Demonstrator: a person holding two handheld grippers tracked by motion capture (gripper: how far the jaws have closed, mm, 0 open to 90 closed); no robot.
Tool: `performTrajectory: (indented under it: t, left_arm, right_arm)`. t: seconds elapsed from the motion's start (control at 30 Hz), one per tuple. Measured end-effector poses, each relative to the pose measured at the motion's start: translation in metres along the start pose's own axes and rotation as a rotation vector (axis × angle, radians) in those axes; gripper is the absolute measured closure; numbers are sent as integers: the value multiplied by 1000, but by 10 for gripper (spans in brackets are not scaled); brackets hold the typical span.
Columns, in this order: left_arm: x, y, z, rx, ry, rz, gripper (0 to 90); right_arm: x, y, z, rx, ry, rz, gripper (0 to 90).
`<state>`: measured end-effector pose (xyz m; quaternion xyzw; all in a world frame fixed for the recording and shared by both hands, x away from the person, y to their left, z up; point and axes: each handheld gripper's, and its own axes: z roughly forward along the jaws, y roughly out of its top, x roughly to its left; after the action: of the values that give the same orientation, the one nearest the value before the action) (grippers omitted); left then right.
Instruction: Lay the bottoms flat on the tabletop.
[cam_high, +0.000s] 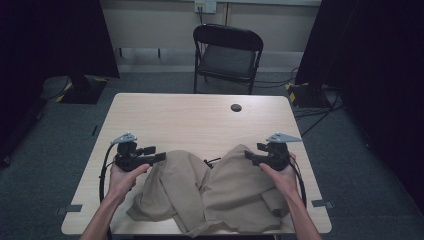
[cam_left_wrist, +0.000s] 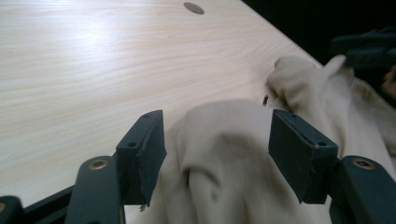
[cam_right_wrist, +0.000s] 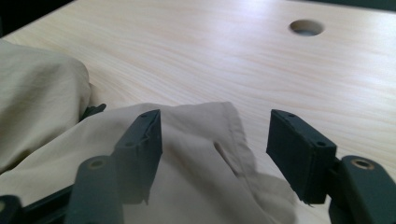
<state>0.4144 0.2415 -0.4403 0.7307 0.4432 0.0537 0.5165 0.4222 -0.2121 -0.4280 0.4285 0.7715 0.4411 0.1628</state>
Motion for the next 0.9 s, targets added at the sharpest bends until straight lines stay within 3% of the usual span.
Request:
performTrajectory:
  t: [0.07,0.1,0.13,0.17,0.2,0.27,0.33,0.4,0.5,0.57,0.63,0.77,0.9]
  left_arm:
    - [1,0,12,28,-28,-10,341]
    - [-1,-2,17,49,-28,-6,393]
    - [-2,-4,22,84,-18,5,393]
    - [-3,-6,26,111,-20,30,462]
    - [-6,-9,27,118,-19,51,596]
    - [-12,-13,24,103,-57,71,811]
    - [-22,-15,17,70,-98,90,842]
    - [-33,-15,7,55,-139,129,862]
    - [-50,-23,-8,30,-214,144,867]
    - [-60,-35,-12,61,-249,166,868]
    - [-65,-47,-10,115,-278,162,868]
    - [-70,-74,-1,228,-285,162,868]
    - [-67,-86,5,277,-264,156,858]
  right_arm:
    - [-1,0,15,42,11,5,350]
    - [-2,-4,24,81,22,23,389]
    - [-2,-4,24,81,22,23,389]
    - [-2,-7,26,98,27,23,449]
    - [-2,-10,26,111,32,17,566]
    - [0,-17,15,71,33,4,834]
    - [0,-19,9,47,35,3,883]
    - [1,-21,-6,24,34,-5,898]
    - [1,-28,-27,6,21,-18,900]
    - [-2,-38,-38,15,7,-15,900]
    - [-6,-52,-45,42,-10,0,900]
    - [-14,-81,-47,105,-35,37,897]
    - [-17,-98,-40,171,-52,44,829]
